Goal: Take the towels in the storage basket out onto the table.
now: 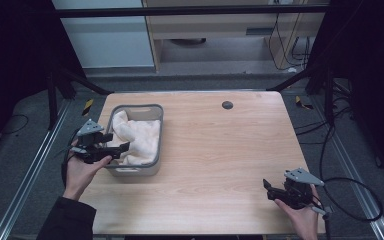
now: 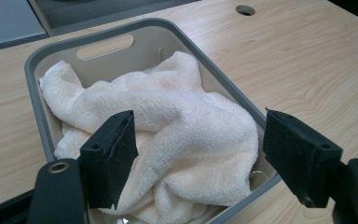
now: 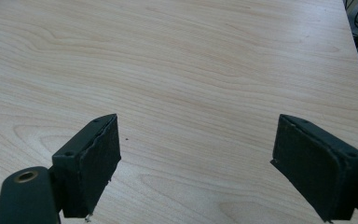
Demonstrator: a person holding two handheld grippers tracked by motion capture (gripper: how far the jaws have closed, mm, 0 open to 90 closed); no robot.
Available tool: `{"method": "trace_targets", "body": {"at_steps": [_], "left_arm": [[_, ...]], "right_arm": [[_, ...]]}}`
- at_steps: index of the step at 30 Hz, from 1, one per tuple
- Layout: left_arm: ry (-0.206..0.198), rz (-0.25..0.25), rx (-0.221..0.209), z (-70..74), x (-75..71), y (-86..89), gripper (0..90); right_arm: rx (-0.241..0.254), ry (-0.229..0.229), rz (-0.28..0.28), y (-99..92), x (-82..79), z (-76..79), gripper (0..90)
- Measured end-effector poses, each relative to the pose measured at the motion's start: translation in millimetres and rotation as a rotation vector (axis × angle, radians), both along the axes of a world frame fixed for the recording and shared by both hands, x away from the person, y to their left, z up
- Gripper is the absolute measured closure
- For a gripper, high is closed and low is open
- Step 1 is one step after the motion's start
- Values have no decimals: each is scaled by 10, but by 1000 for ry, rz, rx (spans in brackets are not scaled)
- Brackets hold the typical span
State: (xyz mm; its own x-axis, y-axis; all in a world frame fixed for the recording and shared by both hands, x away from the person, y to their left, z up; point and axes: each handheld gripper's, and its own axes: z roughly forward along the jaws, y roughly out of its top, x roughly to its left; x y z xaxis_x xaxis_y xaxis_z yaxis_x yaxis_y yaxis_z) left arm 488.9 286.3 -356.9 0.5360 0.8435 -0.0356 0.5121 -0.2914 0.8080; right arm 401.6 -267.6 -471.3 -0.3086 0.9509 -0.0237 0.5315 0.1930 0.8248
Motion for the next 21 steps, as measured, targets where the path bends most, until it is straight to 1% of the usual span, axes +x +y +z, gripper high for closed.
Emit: {"method": "trace_targets", "body": {"at_steps": [5,9,10,12,15,18,19,20,21], "left_arm": [[11,-8,17,34,80,-45,258],[34,-13,45,45,163,-101,252],[34,-15,52,50,182,-115,251],[44,-21,57,56,217,-148,245],[64,-32,85,51,271,-211,232],[81,-42,104,41,319,-263,221],[81,-42,104,41,319,-263,215],[96,-47,116,29,356,-291,210],[102,-49,124,24,371,-300,205]], "right_arm": [[0,0,0,-3,2,-4,143],[-5,4,2,-7,4,-9,138],[-6,4,2,-8,6,-10,137],[-6,4,0,-11,11,-11,135],[-5,6,1,-17,15,-12,132],[2,12,0,-17,14,-9,129],[2,12,-1,-17,15,-9,128],[2,13,-1,-16,15,-10,127],[2,14,0,-16,17,-10,125]]}}
